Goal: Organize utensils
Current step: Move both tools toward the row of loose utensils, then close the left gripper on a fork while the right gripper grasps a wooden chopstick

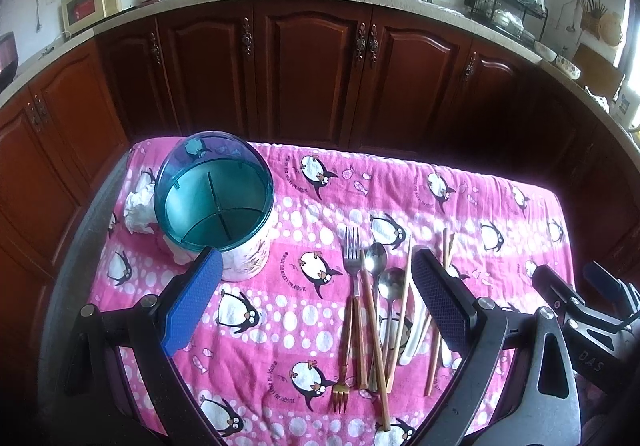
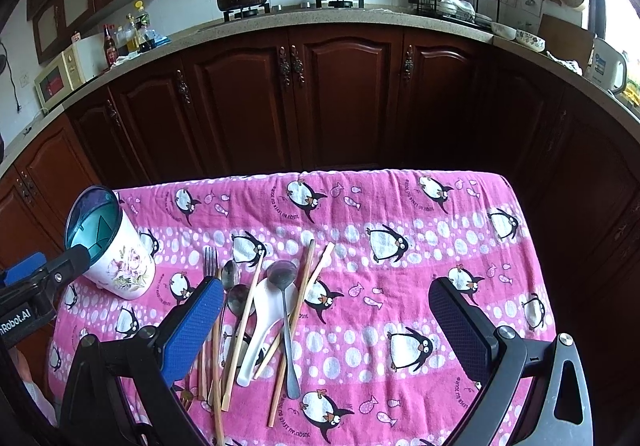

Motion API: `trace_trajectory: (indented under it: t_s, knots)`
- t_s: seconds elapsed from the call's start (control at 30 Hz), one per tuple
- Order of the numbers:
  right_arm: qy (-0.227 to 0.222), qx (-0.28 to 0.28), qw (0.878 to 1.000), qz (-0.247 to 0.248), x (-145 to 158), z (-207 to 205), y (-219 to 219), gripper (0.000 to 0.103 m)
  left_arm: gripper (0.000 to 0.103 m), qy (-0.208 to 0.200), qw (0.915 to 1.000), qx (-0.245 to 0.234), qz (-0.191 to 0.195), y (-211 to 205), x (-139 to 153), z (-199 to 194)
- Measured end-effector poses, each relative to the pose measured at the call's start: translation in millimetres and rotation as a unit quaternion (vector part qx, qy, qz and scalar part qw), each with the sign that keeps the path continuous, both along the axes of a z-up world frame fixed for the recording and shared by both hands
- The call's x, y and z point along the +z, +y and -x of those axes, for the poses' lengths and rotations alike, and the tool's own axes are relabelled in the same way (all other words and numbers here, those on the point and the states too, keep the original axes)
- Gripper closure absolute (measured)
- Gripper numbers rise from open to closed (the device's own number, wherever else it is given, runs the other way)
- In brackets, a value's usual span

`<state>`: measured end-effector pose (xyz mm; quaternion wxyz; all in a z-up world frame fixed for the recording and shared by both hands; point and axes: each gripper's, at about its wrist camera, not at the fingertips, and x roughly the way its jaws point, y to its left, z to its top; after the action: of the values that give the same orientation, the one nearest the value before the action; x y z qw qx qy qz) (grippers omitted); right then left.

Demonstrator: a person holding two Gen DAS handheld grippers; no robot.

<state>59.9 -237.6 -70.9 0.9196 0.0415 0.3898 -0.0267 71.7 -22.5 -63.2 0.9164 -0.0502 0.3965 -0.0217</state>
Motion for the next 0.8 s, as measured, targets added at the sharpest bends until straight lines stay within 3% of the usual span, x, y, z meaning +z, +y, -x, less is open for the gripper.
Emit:
trace_trajectory:
  t_s: [0.57,0.73,0.8]
  knots:
    - [0.017,0.01,1.0,0.008,-15.4,-8.5,-1.5,0.001,0.007,0.021,0.9997,-0.003,-0.015,-1.6,-18.0,-12.3]
    - [0.044,0.031,0.998,-0.016,-38.8,-17.3,-12.9,0.001,0.007,0.045,0.9983,-0.011,-0.035,4.4,-44.0,-20.1]
    - [0.055,0.042,0.997,-0.02,-50.9,-22.8,-15.6,0.006,0.008,0.059,0.9977,-0.022,-0.027,4.1,-55.6,-24.3]
